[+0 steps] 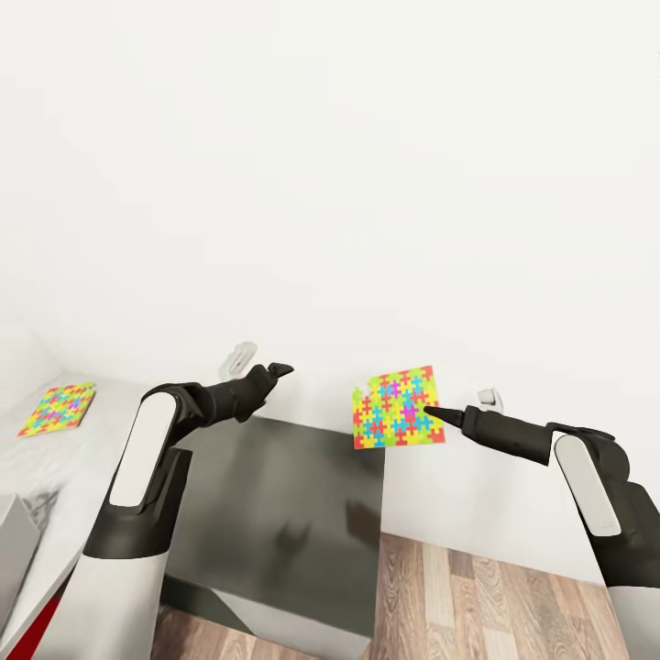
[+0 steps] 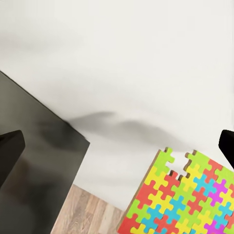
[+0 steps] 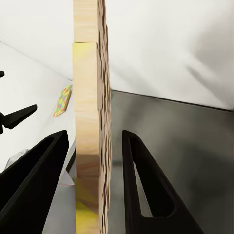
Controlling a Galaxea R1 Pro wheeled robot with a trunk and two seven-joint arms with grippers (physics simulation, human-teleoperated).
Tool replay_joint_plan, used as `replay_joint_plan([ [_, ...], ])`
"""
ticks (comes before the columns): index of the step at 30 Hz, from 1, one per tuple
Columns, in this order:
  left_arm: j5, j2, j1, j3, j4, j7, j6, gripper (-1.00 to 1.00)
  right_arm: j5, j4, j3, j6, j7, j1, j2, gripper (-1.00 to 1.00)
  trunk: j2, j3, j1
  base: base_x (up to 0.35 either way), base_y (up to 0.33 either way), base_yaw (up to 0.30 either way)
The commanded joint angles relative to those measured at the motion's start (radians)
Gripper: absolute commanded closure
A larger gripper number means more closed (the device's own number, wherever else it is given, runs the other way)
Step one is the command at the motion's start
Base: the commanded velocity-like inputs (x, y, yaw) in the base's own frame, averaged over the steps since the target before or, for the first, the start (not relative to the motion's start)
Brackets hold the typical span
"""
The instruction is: Put all the toys in the child's room - the three board games (two on the bed and one on the table), the two jigsaw puzzles on the table, and the tennis ball on the table - inside the toy box on the table in the child's room.
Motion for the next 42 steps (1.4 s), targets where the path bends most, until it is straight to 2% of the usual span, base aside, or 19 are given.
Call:
replay_joint_plan([
  [1,0.009,0.000,-0.001,0.001,-0.001,0.010,0.001,-1.00,0.006,0.000,-0.001,0.005,0.008,-0.001,0.000,1.00,-0.002,0.000,0.001,0.000,0.000,0.000],
  [18,0.009,0.001,-0.001,0.003,0.001,0.010,0.001,-1.00,0.006,-0.006,-0.002,0.005,0.008,0.000,-0.003,1.00,-0.002,0.023,0.001,0.000,0.000,0.000],
  [42,0.008,0.001,0.002,-0.004,-0.002,0.012,0.002,-1.00,0.005,-0.011,-0.002,0.005,0.011,0.003,-0.005,1.00,-0.002,0.026,0.001,0.000,0.000,0.000],
])
